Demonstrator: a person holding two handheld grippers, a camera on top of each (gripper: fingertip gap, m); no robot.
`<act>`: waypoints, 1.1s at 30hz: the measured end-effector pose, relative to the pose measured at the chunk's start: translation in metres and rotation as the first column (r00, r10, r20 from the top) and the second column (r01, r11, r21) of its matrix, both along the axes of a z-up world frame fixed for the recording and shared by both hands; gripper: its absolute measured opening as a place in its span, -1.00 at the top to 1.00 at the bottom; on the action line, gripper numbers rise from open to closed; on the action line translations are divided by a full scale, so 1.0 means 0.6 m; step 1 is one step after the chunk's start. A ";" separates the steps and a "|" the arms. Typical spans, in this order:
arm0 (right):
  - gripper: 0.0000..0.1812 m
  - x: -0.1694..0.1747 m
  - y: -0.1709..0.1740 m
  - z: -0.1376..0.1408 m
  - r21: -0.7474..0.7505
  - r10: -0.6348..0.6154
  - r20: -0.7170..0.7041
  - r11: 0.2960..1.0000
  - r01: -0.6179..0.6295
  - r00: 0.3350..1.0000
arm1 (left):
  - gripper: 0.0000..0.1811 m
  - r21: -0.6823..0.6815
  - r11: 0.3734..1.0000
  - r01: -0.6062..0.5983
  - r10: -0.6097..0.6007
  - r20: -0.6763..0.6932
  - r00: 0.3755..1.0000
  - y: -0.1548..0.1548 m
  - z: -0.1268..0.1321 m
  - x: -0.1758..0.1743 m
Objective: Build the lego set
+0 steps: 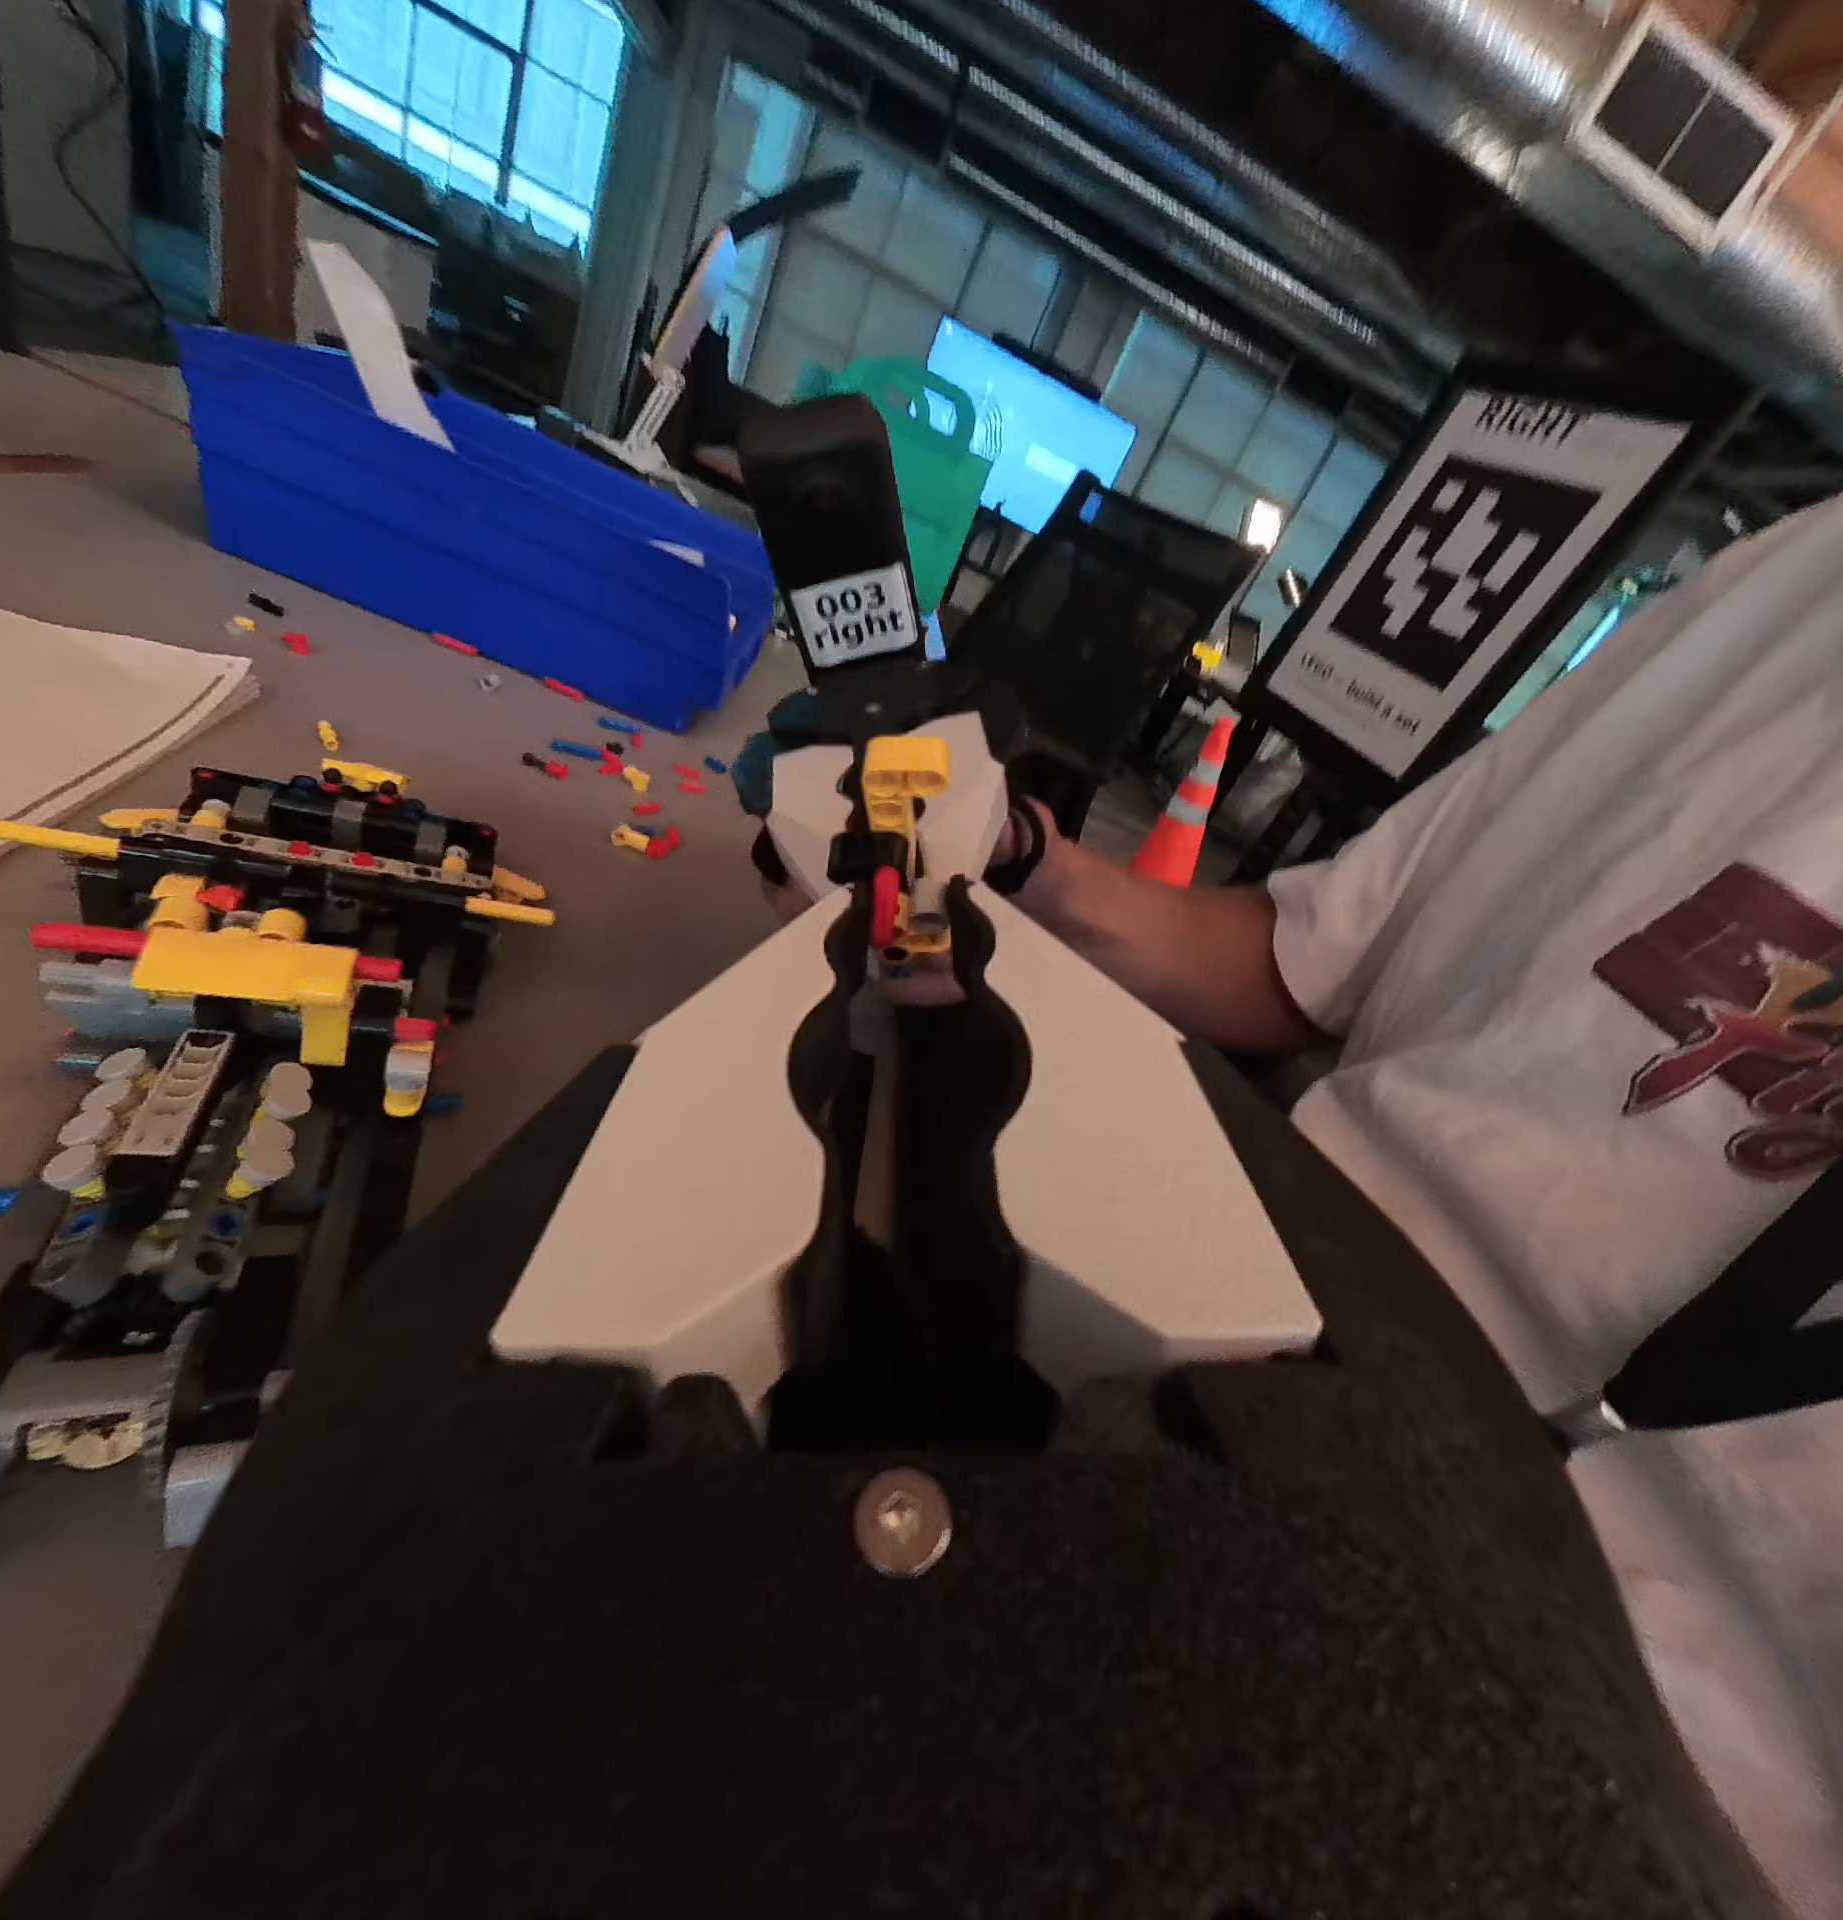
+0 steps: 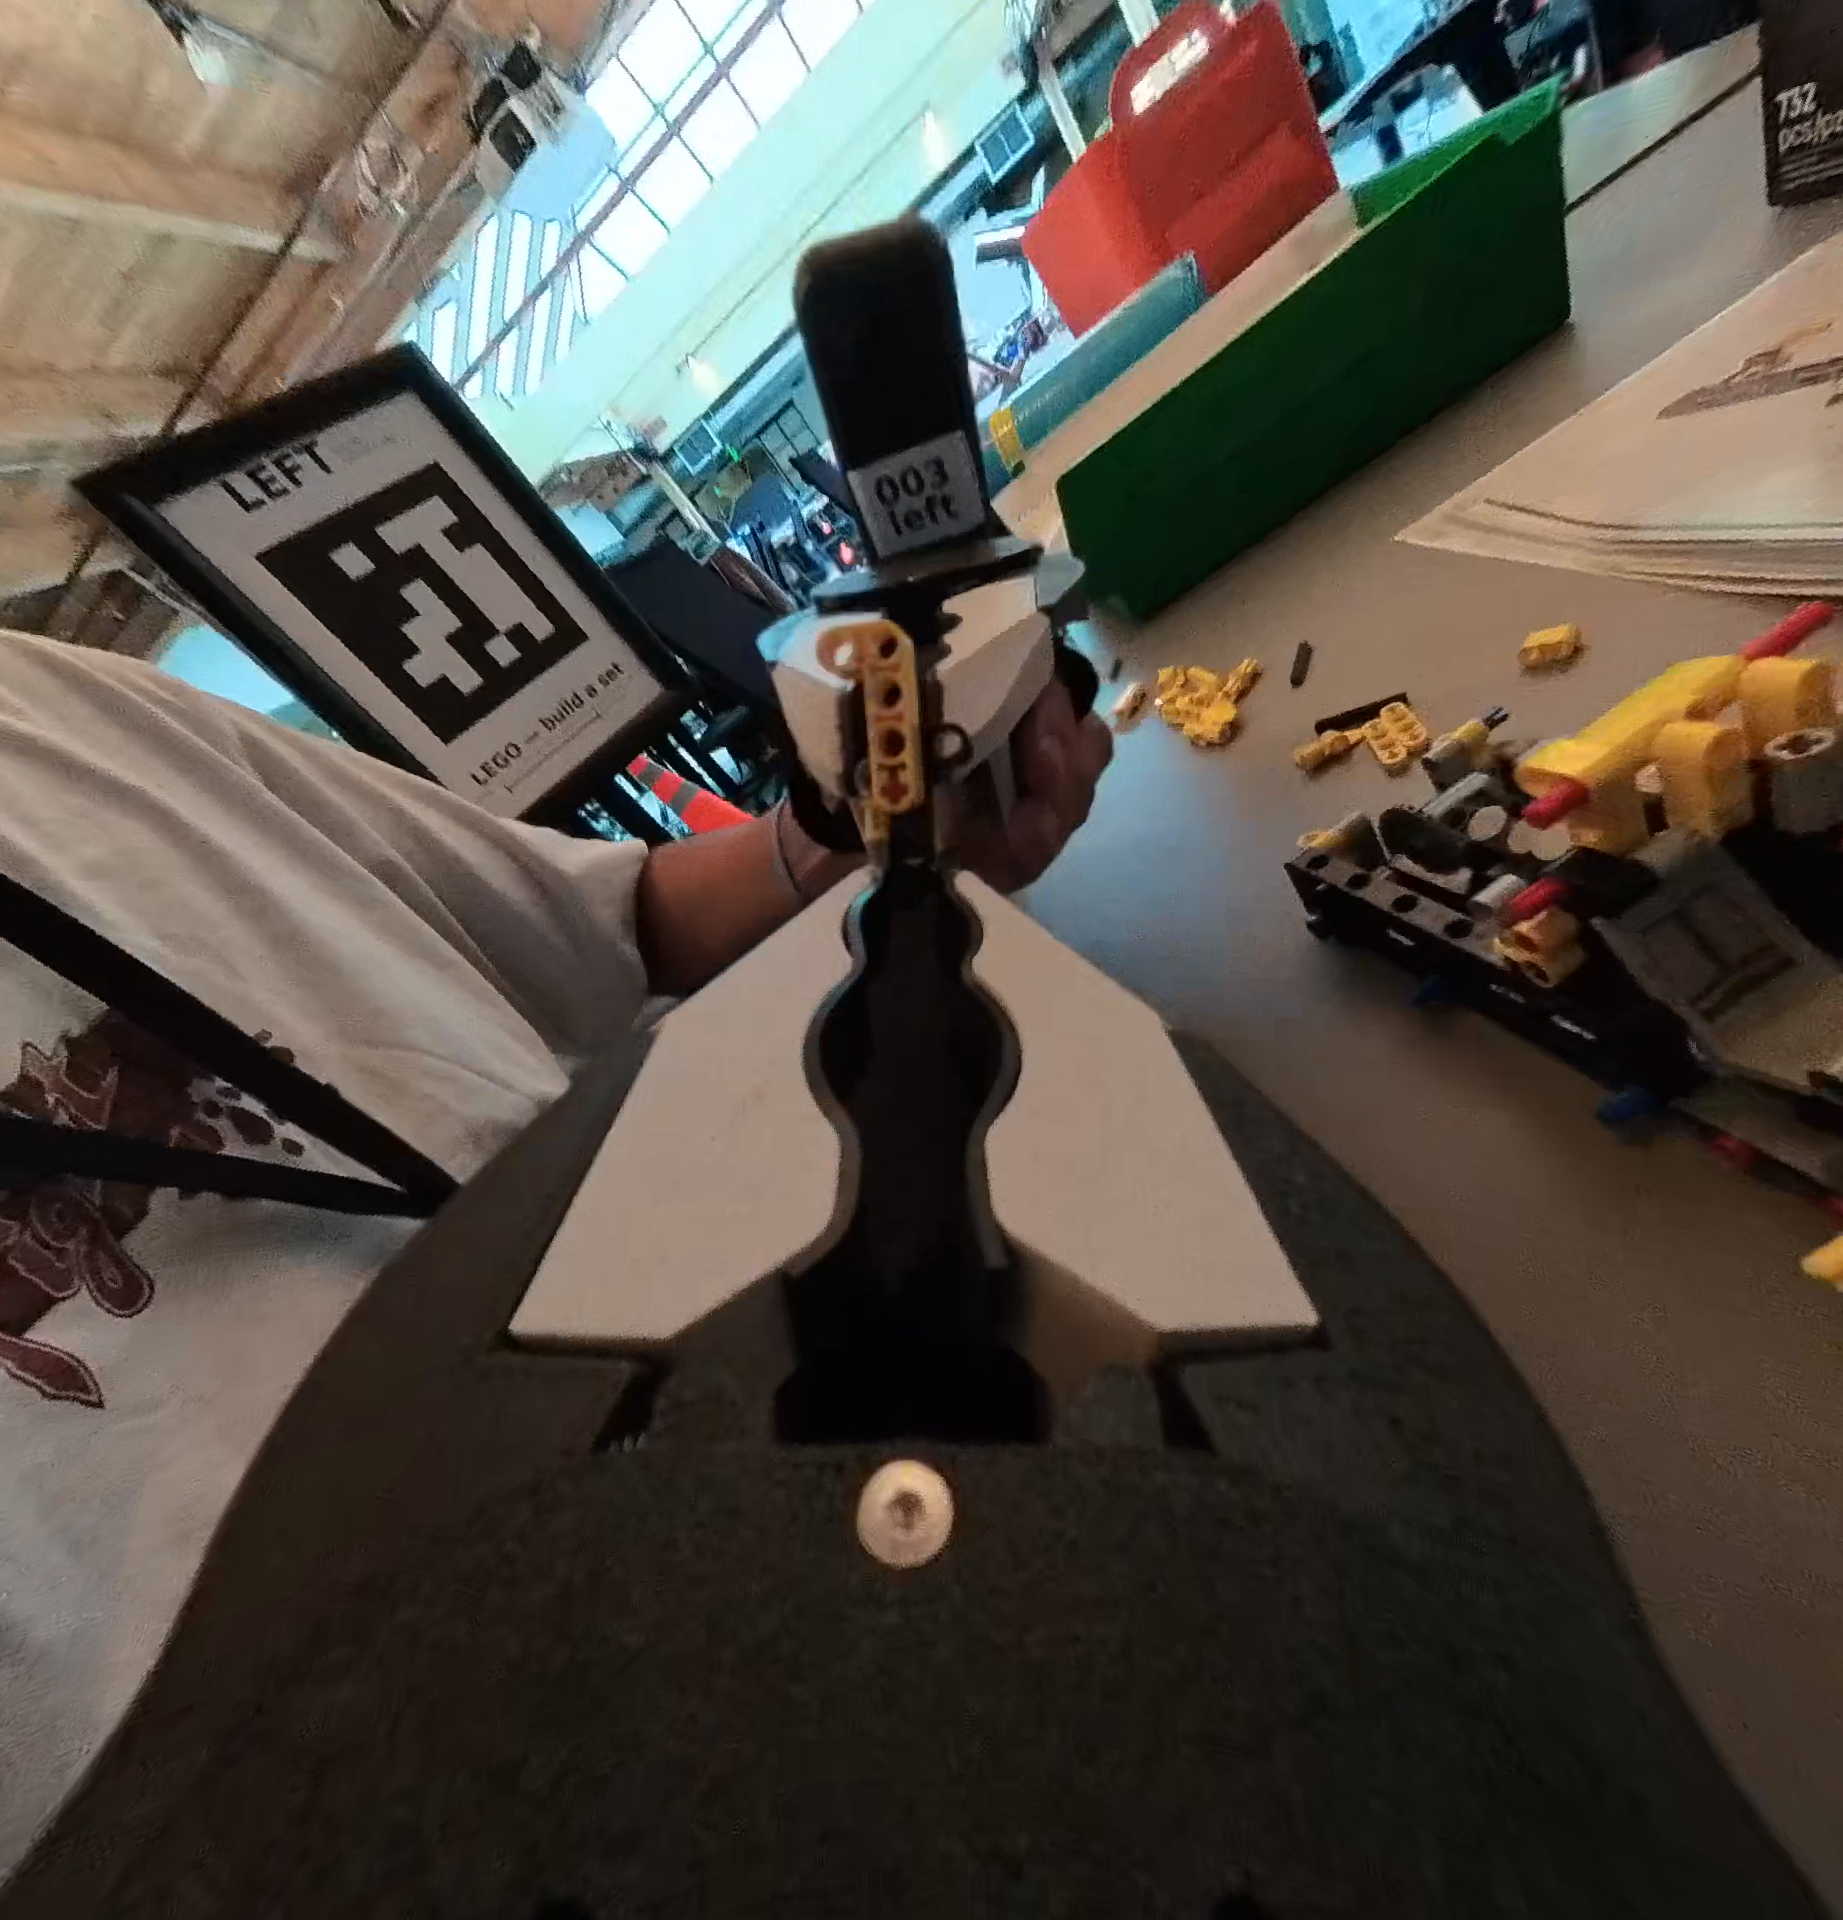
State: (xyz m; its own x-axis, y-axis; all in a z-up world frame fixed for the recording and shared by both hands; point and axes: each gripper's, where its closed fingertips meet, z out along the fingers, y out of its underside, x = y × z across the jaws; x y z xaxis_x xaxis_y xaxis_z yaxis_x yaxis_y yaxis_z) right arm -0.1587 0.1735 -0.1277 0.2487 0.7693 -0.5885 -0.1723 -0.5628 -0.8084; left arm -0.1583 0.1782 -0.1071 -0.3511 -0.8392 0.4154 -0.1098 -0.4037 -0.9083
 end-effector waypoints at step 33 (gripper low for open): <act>0.92 0.028 -0.002 -0.042 0.079 -0.003 0.269 0.997 -0.018 0.963 | 0.69 0.046 0.997 0.054 -0.046 -0.148 0.988 -0.016 -0.049 -0.005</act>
State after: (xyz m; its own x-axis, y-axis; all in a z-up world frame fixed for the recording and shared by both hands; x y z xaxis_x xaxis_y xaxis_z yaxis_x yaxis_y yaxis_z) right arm -0.1418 0.1725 -0.1531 0.3835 0.8133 -0.4375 0.0617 -0.4952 -0.8666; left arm -0.1614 0.1686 -0.1366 -0.3313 -0.8431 0.4235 -0.2626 -0.3487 -0.8997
